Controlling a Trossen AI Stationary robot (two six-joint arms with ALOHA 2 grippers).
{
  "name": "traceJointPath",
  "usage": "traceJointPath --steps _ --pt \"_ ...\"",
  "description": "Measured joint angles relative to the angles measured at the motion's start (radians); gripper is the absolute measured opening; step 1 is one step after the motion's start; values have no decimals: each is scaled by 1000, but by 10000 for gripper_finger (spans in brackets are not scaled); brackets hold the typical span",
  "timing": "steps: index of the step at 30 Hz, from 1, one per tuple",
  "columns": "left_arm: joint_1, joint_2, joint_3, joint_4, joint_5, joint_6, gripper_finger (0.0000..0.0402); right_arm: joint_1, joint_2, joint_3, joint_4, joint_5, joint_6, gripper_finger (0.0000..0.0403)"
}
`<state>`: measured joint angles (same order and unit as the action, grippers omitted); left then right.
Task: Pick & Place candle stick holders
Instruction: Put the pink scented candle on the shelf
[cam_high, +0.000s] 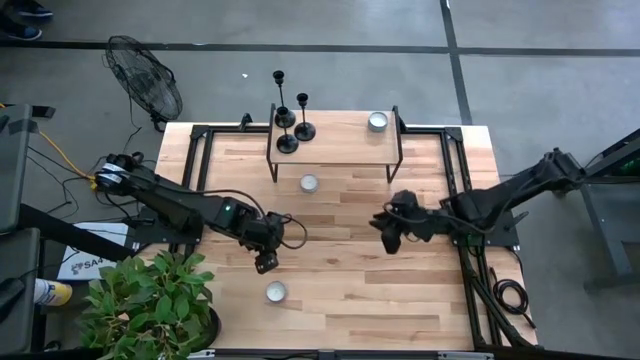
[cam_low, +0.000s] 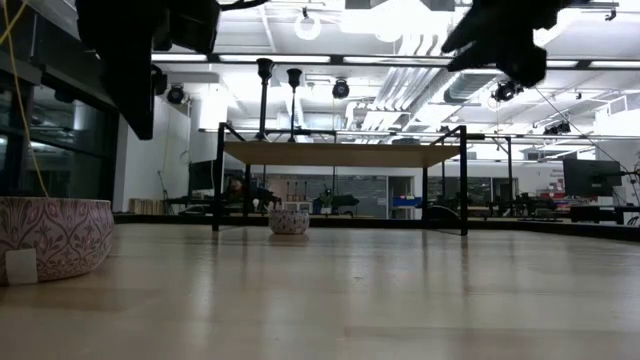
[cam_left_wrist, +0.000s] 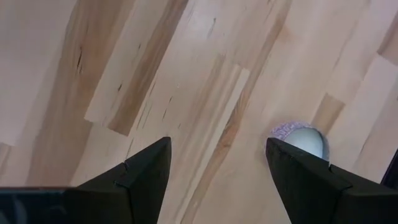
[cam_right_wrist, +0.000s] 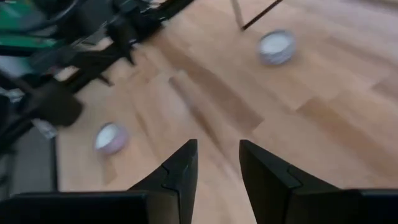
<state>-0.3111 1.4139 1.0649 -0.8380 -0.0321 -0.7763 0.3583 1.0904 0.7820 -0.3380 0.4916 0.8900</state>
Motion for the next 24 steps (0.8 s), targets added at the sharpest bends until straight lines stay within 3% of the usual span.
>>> traceJointPath --steps 4,8,18,24 --pt "-34 0 0 -9 1 -24 257 46 -42 -119 162 -29 9 114" --pt "-73 0 0 -11 24 -100 257 79 -70 -176 189 -31 40 114" --pt "-170 49 0 -18 24 -334 257 94 -85 -192 180 -68 18 114" --pt "-167 121 -1 9 99 -515 257 94 -85 -192 181 -101 8 114"
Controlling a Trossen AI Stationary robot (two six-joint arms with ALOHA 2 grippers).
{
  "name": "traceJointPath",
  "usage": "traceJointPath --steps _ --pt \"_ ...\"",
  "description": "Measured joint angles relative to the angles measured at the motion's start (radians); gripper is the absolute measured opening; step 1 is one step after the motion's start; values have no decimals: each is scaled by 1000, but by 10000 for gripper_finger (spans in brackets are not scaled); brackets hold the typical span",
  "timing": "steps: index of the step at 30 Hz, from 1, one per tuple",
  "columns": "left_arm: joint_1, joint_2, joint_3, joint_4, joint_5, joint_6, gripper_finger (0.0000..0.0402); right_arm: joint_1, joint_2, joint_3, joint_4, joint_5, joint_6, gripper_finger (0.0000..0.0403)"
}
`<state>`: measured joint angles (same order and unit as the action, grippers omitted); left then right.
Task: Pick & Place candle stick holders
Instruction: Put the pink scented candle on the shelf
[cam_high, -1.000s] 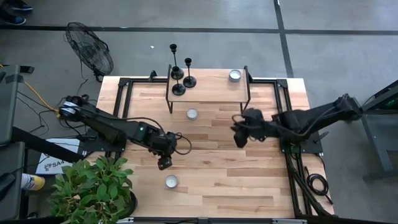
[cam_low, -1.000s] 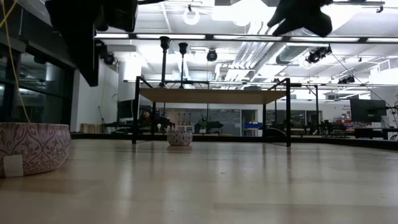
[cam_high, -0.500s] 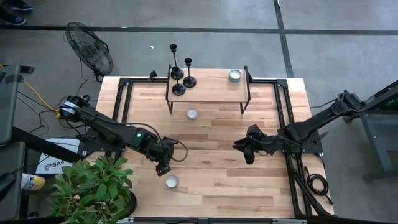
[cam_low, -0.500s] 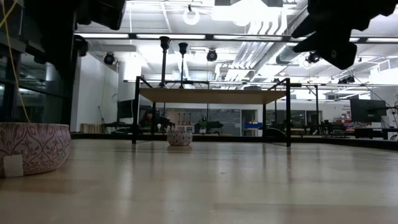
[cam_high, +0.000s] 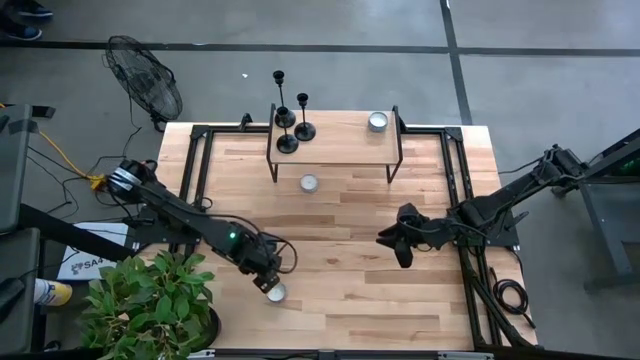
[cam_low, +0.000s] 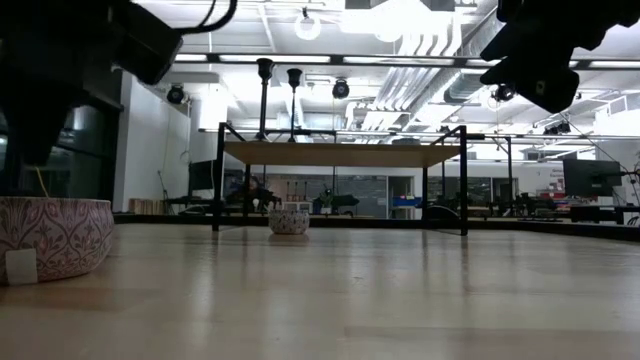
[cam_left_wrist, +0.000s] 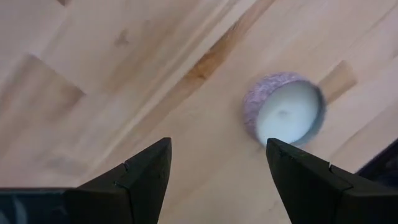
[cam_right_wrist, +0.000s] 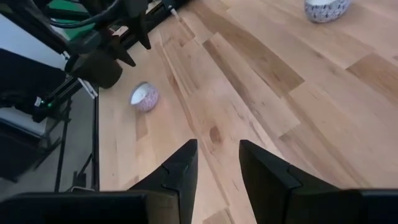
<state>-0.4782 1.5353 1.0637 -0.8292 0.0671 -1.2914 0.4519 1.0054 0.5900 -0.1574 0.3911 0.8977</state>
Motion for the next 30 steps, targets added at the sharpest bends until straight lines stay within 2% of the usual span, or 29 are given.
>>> traceJointPath --steps 8,12,30 --pt "0 55 0 76 33 -101 257 0 0 0 -1 -31 0 114" --pt "0 70 0 72 55 -101 257 0 0 0 -1 -36 0 114" --pt "0 70 0 73 28 -67 257 0 0 0 -2 -47 3 114"
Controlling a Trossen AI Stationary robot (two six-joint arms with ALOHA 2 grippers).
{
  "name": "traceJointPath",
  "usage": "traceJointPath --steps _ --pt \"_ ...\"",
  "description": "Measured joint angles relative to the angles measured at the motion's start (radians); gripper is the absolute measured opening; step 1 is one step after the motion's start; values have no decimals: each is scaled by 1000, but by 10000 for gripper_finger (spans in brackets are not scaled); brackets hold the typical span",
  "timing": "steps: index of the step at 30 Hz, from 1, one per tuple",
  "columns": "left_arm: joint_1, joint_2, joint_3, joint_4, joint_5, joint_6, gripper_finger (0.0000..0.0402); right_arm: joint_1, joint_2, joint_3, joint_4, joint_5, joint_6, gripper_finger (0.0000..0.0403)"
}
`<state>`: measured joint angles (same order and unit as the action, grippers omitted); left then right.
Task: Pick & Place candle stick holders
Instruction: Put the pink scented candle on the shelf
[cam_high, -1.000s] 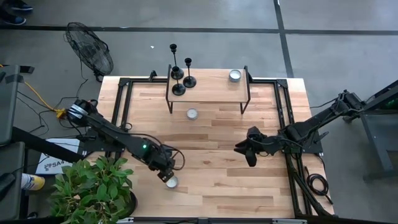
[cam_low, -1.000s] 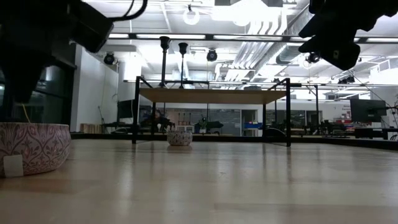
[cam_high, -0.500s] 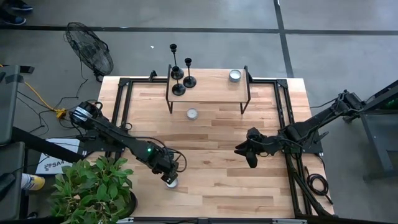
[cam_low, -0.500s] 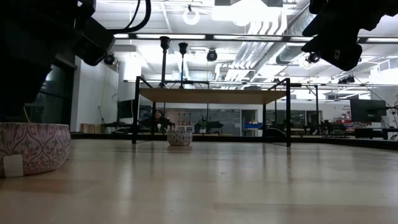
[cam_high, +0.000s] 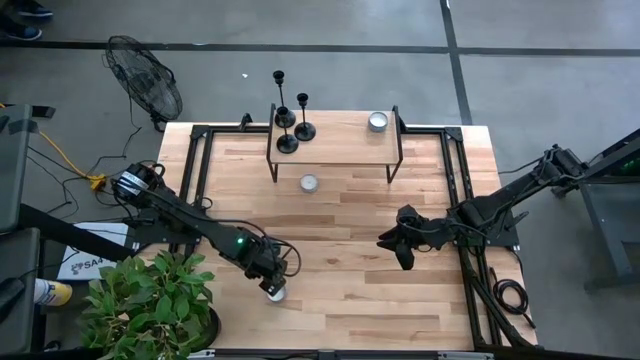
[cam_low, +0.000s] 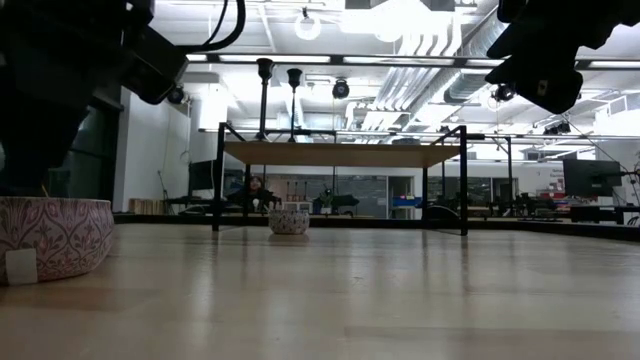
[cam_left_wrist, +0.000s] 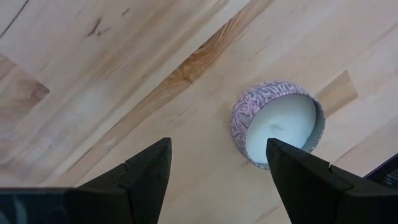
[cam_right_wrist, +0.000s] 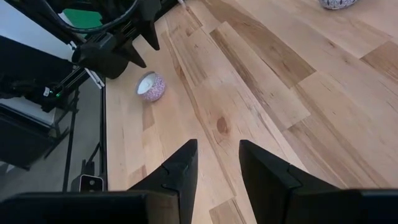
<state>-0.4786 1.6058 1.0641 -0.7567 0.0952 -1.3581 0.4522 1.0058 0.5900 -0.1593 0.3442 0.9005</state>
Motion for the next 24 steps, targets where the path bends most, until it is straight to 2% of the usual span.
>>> traceJointPath --steps 15,24 --pt "0 1 0 1 -14 70 257 0 0 0 0 20 13 114" --pt "0 43 2 46 16 75 257 0 1 0 0 20 16 114"
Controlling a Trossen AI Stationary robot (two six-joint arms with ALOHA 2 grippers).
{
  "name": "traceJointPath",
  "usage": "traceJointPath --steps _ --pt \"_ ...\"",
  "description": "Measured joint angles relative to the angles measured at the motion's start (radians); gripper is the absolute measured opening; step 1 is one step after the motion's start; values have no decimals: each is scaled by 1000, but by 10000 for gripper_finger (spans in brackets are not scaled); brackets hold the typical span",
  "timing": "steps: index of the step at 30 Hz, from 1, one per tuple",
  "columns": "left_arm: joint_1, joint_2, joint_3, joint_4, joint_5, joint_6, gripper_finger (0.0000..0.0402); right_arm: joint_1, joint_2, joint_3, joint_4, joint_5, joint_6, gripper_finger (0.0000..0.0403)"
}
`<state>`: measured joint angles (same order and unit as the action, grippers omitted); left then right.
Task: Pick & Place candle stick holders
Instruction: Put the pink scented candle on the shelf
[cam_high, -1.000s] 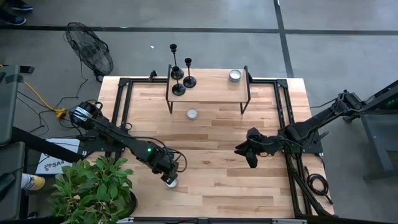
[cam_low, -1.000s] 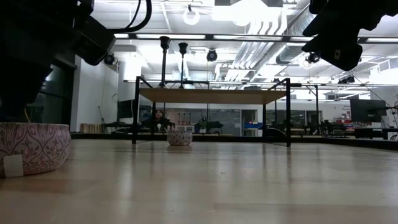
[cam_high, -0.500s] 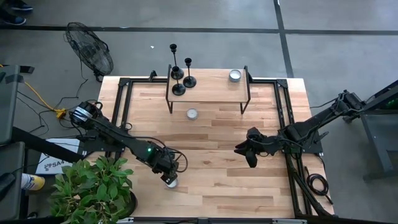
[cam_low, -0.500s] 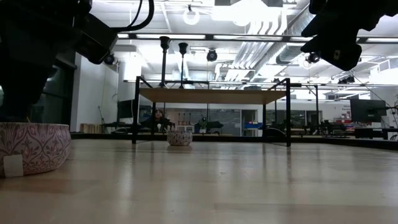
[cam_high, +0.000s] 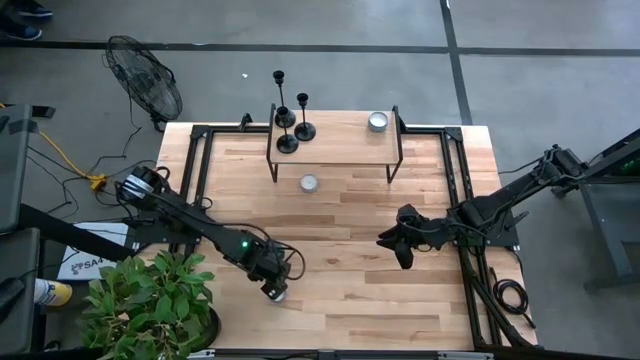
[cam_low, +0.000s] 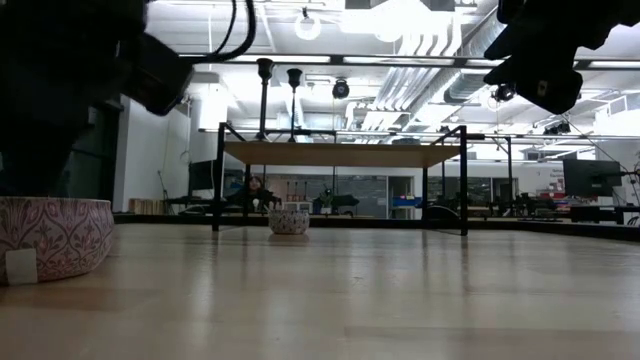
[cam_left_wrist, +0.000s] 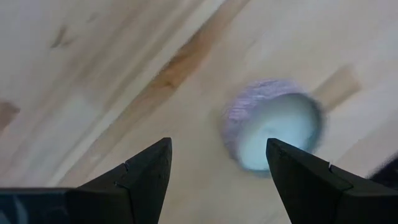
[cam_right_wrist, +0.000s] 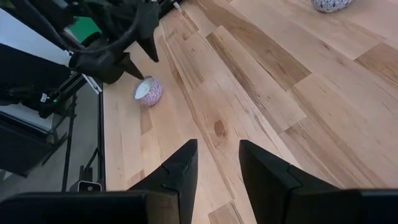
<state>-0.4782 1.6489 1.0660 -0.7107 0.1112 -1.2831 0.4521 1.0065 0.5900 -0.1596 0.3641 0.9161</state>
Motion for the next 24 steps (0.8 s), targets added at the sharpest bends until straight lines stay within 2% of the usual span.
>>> traceJointPath --steps 12,24 --pt "0 34 0 8 10 -7 255 0 2 0 0 -7 18 114" --pt "0 37 -1 2 11 10 184 0 2 0 0 -7 21 114"
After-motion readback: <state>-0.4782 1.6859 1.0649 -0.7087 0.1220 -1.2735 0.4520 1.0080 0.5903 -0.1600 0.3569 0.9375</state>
